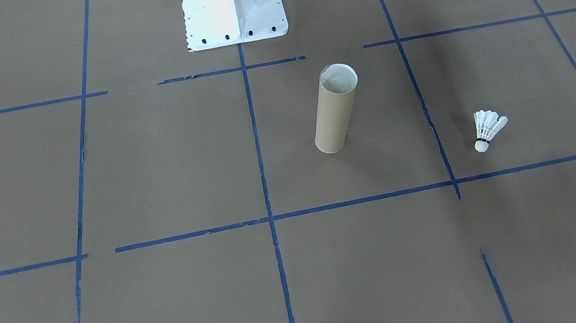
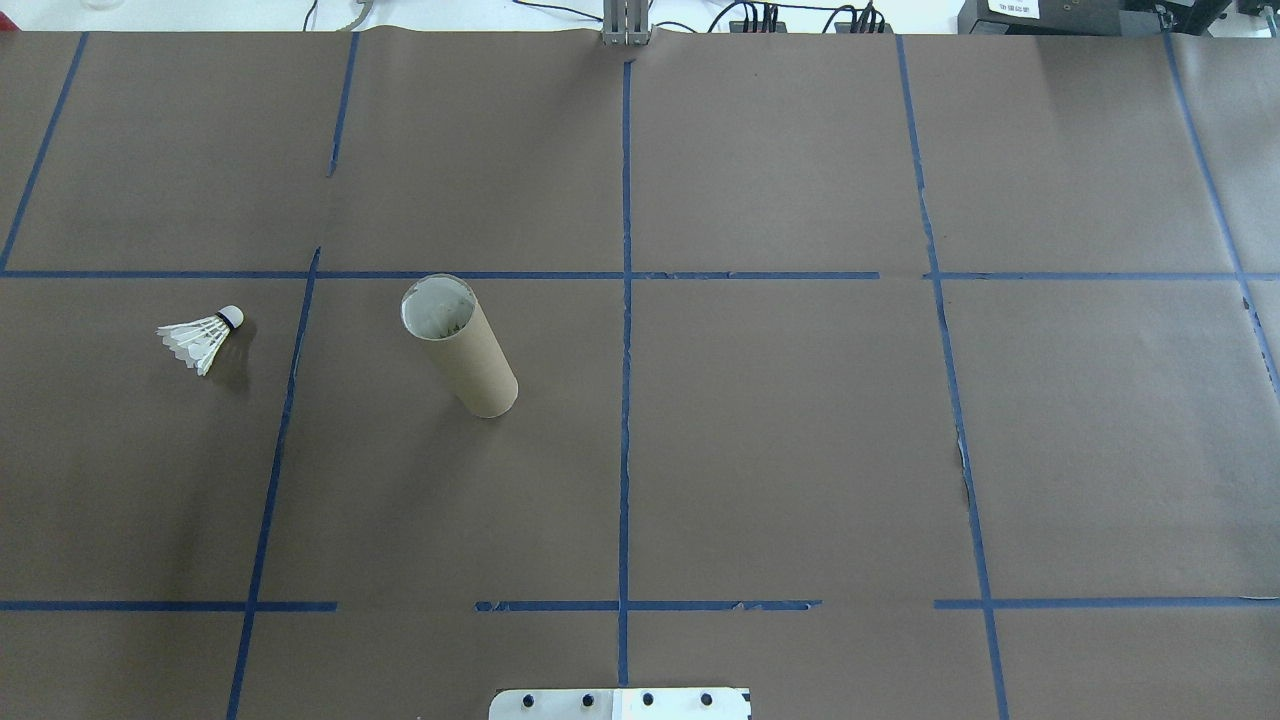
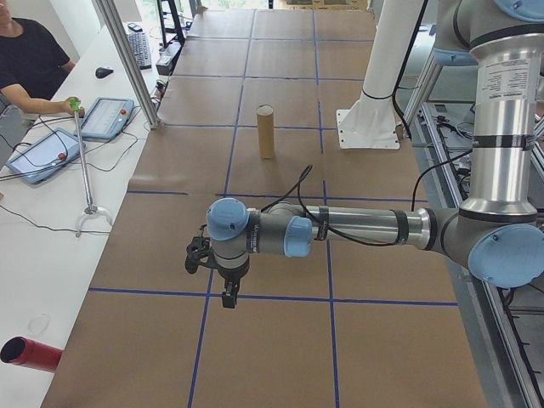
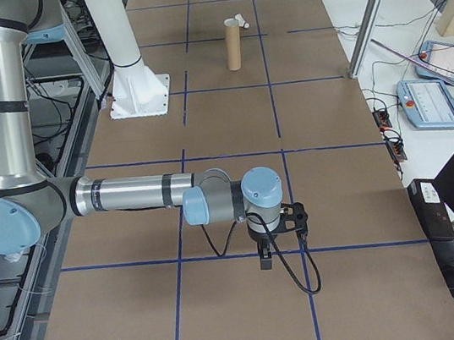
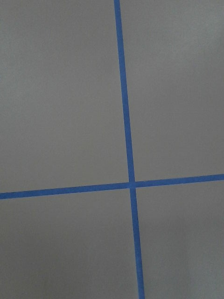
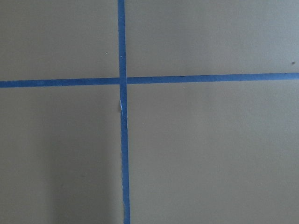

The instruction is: Collect badminton balls into bucket

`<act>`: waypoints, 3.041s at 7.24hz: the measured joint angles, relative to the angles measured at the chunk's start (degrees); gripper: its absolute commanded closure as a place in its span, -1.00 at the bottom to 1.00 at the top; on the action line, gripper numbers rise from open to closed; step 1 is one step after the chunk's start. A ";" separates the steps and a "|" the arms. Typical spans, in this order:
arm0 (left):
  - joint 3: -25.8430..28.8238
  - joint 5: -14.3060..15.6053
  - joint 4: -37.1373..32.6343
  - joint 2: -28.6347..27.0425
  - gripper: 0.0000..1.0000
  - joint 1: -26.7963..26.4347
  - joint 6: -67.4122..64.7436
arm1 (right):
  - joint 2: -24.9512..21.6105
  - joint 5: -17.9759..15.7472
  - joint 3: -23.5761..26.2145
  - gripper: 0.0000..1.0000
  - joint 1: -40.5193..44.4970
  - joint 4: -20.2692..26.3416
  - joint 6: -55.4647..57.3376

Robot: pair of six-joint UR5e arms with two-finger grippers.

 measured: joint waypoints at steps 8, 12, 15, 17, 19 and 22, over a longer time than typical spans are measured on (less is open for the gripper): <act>-3.79 -0.91 -11.74 -6.78 -1.00 5.33 -27.38 | 0.00 -0.06 0.00 -1.00 0.00 0.00 0.00; -2.46 -3.05 -44.57 0.25 -1.00 17.84 -60.82 | 0.00 0.00 0.00 -1.00 0.00 0.00 0.00; -1.99 5.56 -56.88 2.44 -1.00 30.72 -79.53 | 0.00 -0.01 0.00 -1.00 0.00 0.00 0.04; 1.29 13.54 -65.92 2.47 -1.00 39.46 -91.04 | 0.00 -0.02 0.00 -1.00 0.00 0.00 0.01; 4.46 15.68 -71.50 2.25 -1.00 41.31 -95.88 | 0.00 0.00 0.00 -1.00 0.00 0.00 0.00; 5.69 20.60 -72.60 1.53 -1.00 41.85 -100.04 | 0.00 0.00 0.00 -1.00 0.00 0.00 0.00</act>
